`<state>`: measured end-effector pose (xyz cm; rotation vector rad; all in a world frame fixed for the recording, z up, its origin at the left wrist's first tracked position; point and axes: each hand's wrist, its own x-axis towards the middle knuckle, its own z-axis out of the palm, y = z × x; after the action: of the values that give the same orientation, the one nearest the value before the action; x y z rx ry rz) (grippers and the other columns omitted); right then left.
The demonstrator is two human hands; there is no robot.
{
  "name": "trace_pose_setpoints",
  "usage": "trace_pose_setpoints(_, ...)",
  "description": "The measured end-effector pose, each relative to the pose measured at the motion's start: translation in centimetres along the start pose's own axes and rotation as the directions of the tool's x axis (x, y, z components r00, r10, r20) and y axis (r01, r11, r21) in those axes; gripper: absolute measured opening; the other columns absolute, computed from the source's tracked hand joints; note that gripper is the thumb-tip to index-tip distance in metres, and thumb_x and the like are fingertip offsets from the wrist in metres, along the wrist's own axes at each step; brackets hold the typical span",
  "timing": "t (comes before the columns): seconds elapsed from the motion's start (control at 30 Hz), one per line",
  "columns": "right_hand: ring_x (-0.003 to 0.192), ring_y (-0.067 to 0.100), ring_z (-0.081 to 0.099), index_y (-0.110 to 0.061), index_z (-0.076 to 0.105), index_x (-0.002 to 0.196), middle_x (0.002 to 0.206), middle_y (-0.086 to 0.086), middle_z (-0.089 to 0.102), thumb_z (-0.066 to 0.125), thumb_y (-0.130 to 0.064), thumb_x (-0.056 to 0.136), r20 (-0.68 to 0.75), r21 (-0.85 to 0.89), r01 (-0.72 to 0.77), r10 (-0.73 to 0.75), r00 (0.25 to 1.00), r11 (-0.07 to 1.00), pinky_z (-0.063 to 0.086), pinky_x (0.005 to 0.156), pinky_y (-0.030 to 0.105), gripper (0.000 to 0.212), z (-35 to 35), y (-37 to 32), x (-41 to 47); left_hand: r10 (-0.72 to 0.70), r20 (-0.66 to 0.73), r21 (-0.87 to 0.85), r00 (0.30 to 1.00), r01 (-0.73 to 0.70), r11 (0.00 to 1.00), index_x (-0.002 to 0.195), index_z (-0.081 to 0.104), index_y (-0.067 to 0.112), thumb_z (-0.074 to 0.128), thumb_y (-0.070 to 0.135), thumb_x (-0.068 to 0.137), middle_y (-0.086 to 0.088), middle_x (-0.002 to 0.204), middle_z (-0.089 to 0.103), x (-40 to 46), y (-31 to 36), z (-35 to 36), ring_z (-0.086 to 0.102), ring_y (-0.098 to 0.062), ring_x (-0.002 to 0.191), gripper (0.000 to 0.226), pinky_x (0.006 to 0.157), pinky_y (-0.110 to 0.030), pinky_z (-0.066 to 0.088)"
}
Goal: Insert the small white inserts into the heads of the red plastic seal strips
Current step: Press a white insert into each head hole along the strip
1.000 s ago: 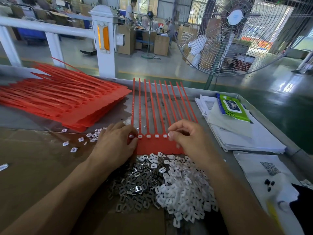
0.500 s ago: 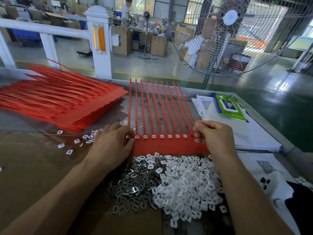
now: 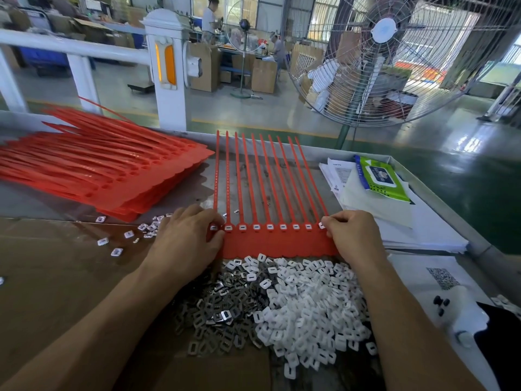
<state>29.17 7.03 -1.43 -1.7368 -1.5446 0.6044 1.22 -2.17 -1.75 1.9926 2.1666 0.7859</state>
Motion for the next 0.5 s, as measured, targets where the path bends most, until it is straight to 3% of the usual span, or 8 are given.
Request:
trace_pose_setpoints(0.13,0.078,0.014,0.068,-0.019,0.079,0.092,0.079,-0.002,0.074,0.069,-0.033,0.095,0.005,-0.036,-0.009,0.009,1.000,0.999,0.046,0.064,0.028,0.017,0.05,-0.01,0.11,0.002,0.005,-0.001,1.000,-0.002,1.000,0.119,0.064,0.036,0.058,0.041,0.095,0.008,0.120,0.058,-0.03,-0.10,0.01,0.048,-0.019,0.120,0.025,0.107,-0.043,0.034)
trace_pose_setpoints(0.37,0.083,0.017,0.068,-0.022,0.077,0.085,0.083,-0.002,0.073,0.073,-0.032,0.092,-0.022,-0.082,-0.016,0.014,1.000,0.996,0.056,0.078,0.036,0.012,0.21,-0.26,-0.08,0.007,0.005,0.004,1.000,-0.007,1.000,0.119,0.063,0.037,0.058,0.043,0.095,0.009,0.119,0.058,0.07,-0.23,0.21,0.048,-0.018,0.119,0.025,0.106,-0.042,0.034)
trace_pose_setpoints(0.5,0.085,0.018,0.068,-0.026,0.074,0.081,0.084,-0.004,0.072,0.075,-0.029,0.090,-0.029,-0.103,-0.019,0.016,0.999,0.995,0.056,0.079,0.036,0.010,0.35,-0.43,-0.18,0.007,0.000,0.009,1.000,-0.007,1.000,0.119,0.063,0.037,0.058,0.043,0.095,0.010,0.119,0.058,0.00,-0.37,0.26,0.048,-0.017,0.119,0.025,0.105,-0.042,0.034)
